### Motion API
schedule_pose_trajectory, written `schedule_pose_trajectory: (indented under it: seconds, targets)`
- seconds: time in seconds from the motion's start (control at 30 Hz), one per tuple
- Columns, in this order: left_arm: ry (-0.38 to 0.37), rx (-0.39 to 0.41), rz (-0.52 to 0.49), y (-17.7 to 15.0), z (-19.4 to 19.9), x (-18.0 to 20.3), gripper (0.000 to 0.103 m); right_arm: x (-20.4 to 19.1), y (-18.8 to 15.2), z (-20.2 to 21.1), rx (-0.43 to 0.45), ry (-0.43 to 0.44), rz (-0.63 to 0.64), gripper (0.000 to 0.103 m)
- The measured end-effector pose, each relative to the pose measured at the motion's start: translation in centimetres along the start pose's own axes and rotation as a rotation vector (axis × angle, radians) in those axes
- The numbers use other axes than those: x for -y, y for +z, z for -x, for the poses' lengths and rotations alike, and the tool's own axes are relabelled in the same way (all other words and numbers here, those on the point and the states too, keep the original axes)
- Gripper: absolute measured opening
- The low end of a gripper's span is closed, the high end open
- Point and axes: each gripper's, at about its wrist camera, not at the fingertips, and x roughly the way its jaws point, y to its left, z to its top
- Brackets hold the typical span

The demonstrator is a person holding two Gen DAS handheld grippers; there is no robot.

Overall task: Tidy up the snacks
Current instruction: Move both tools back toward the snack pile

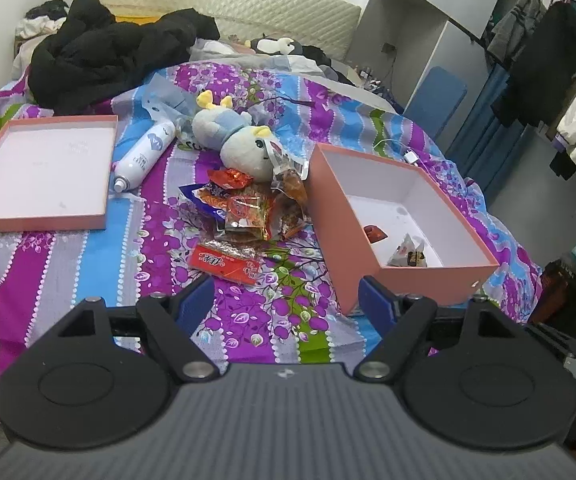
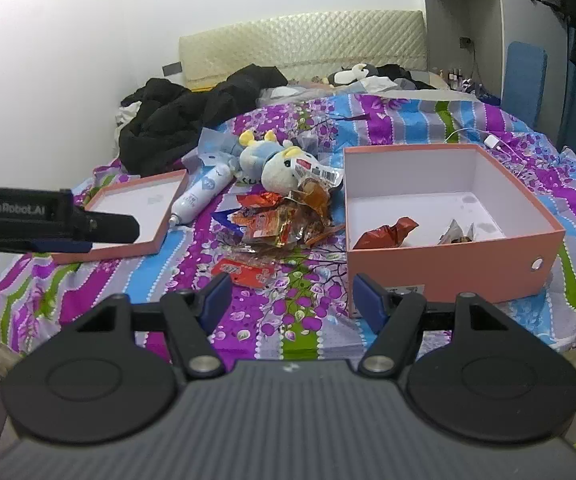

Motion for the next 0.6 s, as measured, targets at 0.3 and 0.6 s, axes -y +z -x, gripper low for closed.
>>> schedule_pose_trajectory:
  seconds: [0.3,0.6]
  targets:
    - [0.002,-0.019,0.045,1.7,-3.1,-2.2,0.082,-0.3,0.5,-3.0,-0.040,-0.004,0.011,0.069]
    - [0.022,-0.044,0.083,4.1,-7.5,-4.8,0.082,-0.8,1.5,-6.8,-0.069,0.008,0.025,0.069]
